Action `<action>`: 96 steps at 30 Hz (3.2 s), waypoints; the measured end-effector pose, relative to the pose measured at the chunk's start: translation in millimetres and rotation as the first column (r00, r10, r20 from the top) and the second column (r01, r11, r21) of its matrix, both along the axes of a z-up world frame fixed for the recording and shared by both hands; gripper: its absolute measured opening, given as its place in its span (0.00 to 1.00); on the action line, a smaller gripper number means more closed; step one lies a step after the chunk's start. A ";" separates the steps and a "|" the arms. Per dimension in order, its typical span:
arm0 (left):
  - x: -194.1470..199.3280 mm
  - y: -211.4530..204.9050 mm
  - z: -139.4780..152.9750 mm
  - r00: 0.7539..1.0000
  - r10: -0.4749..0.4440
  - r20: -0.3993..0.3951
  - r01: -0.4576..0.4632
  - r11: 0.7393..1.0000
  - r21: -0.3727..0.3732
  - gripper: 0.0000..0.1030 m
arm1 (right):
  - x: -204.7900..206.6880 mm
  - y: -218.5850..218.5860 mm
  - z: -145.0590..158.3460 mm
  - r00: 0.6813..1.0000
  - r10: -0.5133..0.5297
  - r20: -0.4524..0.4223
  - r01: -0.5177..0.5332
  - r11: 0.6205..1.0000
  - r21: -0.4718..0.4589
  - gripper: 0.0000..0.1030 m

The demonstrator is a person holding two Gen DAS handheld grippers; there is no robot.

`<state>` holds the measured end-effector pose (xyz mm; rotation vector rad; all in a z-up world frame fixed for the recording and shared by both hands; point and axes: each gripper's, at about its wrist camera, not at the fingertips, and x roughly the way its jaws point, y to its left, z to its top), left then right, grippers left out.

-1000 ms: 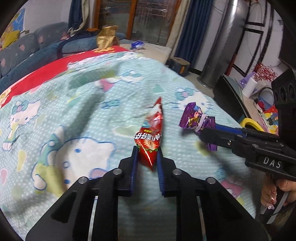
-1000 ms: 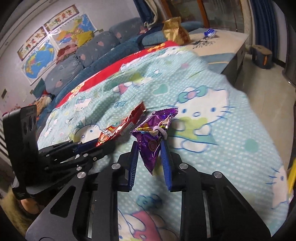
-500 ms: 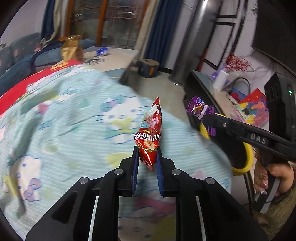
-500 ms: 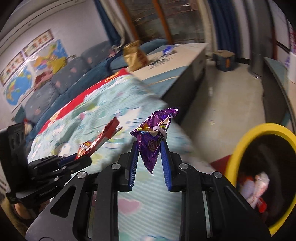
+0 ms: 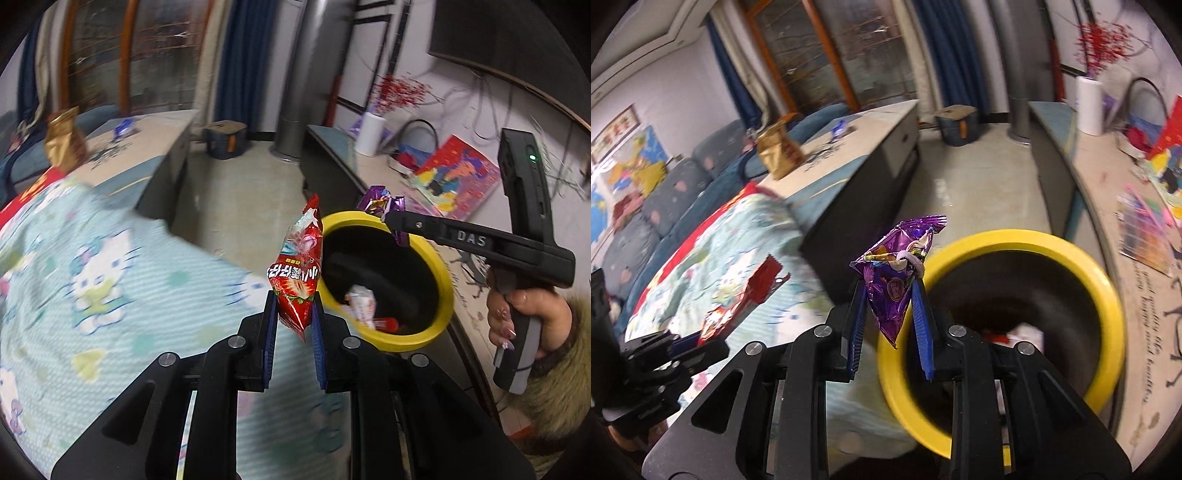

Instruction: Collect trash

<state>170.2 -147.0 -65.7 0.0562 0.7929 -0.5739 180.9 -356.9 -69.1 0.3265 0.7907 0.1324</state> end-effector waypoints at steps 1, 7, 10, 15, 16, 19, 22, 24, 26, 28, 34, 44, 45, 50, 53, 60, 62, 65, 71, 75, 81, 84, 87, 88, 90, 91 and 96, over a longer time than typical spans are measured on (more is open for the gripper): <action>-1.2 -9.0 0.0 1.000 -0.018 0.003 0.018 1.000 0.005 0.16 | -0.3 -5.9 -0.8 1.000 -0.011 -0.004 0.011 1.000 -0.001 0.18; -2.5 -46.3 -3.0 0.995 -0.097 0.004 0.097 0.995 0.025 0.16 | -9.7 -39.0 -9.1 0.996 -0.082 -0.022 0.082 0.997 -0.011 0.19; -4.5 -61.3 -5.1 0.992 -0.128 0.001 0.128 0.991 0.032 0.16 | -14.5 -54.1 -14.3 0.994 -0.105 -0.034 0.105 0.994 -0.013 0.19; -4.0 -83.0 -13.4 0.984 -0.177 -0.010 0.178 0.983 0.050 0.16 | -19.7 -71.4 -21.5 0.991 -0.122 -0.061 0.122 0.993 -0.010 0.19; -3.8 -86.8 -15.3 0.983 -0.184 -0.013 0.185 0.981 0.053 0.16 | -20.4 -73.6 -22.4 0.990 -0.126 -0.064 0.126 0.992 -0.009 0.19; -3.1 -99.8 -21.3 0.978 -0.208 -0.023 0.210 0.975 0.069 0.16 | -22.3 -81.4 -25.7 0.988 -0.134 -0.075 0.134 0.991 -0.004 0.19; -1.8 -107.9 -24.7 0.975 -0.222 -0.028 0.224 0.971 0.081 0.16 | -21.8 -83.7 -27.8 0.987 -0.131 -0.090 0.132 0.991 0.001 0.19; -0.1 -113.3 -27.0 0.973 -0.229 -0.035 0.231 0.969 0.089 0.16 | -21.8 -84.8 -29.4 0.987 -0.130 -0.096 0.131 0.991 0.006 0.19; 1.1 -118.1 -30.3 0.971 -0.235 -0.039 0.238 0.966 0.102 0.17 | -21.0 -85.6 -29.9 0.986 -0.130 -0.101 0.131 0.991 0.008 0.20; 5.5 -123.2 -33.6 0.971 -0.235 -0.043 0.239 0.964 0.118 0.19 | -21.0 -88.0 -31.9 0.985 -0.138 -0.108 0.140 0.990 0.013 0.25; 23.3 -138.4 -40.9 0.975 -0.218 -0.042 0.222 0.963 0.155 0.52 | -25.3 -96.2 -32.8 0.973 -0.194 -0.124 0.196 0.981 0.004 0.49; 24.5 -118.1 -18.4 0.992 -0.119 0.030 0.116 0.989 0.089 0.93 | -55.4 -95.9 -11.9 0.968 -0.241 -0.068 0.238 0.970 -0.049 0.72; 24.0 -114.9 -16.1 0.993 -0.113 0.036 0.109 0.990 0.085 0.93 | -59.4 -93.4 -8.8 0.969 -0.241 -0.059 0.238 0.969 -0.059 0.75; 19.1 -93.3 -1.6 0.995 -0.067 0.068 0.064 0.997 0.045 0.94 | -74.2 -77.0 6.1 0.972 -0.236 -0.002 0.235 0.966 -0.113 0.80; 14.4 -78.0 7.4 0.996 -0.034 0.085 0.031 0.999 0.030 0.94 | -79.2 -63.1 14.0 0.973 -0.227 0.034 0.229 0.961 -0.156 0.84; -0.6 -33.7 21.2 0.990 0.077 0.122 -0.076 0.997 -0.013 0.94 | -100.8 -25.9 31.7 0.964 -0.209 0.164 0.236 0.957 -0.170 0.90; -5.7 -20.5 24.3 0.984 0.111 0.138 -0.109 0.994 -0.024 0.94 | -107.3 -14.1 35.9 0.959 -0.199 0.204 0.235 0.956 -0.173 0.90; -15.5 -1.2 26.6 0.974 0.161 0.158 -0.158 0.987 -0.032 0.94 | -115.4 2.0 39.9 0.951 -0.185 0.247 0.232 0.956 -0.178 0.90; -42.5 34.7 28.3 0.948 0.245 0.205 -0.240 0.970 -0.051 0.94 | -136.9 33.3 47.6 0.923 -0.165 0.347 0.242 0.951 -0.191 0.90; -61.0 53.7 30.8 0.927 0.290 0.238 -0.282 0.957 -0.070 0.94 | -145.7 51.8 46.7 0.916 -0.139 0.377 0.236 0.945 -0.226 0.90; -86.2 75.9 37.7 0.904 0.326 0.276 -0.306 0.945 -0.112 0.94 | -156.5 71.7 47.4 0.900 -0.117 0.420 0.239 0.938 -0.251 0.90; -99.1 80.3 38.5 0.896 0.328 0.301 -0.307 0.945 -0.116 0.94 | -164.2 79.1 48.8 0.882 -0.122 0.454 0.256 0.935 -0.246 0.90; -108.7 84.7 37.6 0.891 0.330 0.311 -0.310 0.944 -0.112 0.94 | -169.7 87.8 50.4 0.868 -0.108 0.485 0.263 0.928 -0.264 0.90; -111.1 85.7 37.1 0.890 0.330 0.314 -0.311 0.944 -0.111 0.94 | -170.6 90.0 50.6 0.866 -0.100 0.490 0.260 0.927 -0.270 0.90; -114.5 88.1 36.2 0.888 0.336 0.313 -0.318 0.942 -0.110 0.94 | -172.3 94.6 50.9 0.864 -0.086 0.497 0.252 0.927 -0.278 0.90; -115.6 89.2 35.8 0.888 0.339 0.311 -0.319 0.941 -0.112 0.94 | -172.7 96.0 50.9 0.864 -0.083 0.497 0.250 0.927 -0.280 0.90; -119.8 92.4 35.9 0.883 0.347 0.315 -0.327 0.938 -0.116 0.94 | -174.7 100.9 50.6 0.864 -0.070 0.498 0.240 0.928 -0.285 0.90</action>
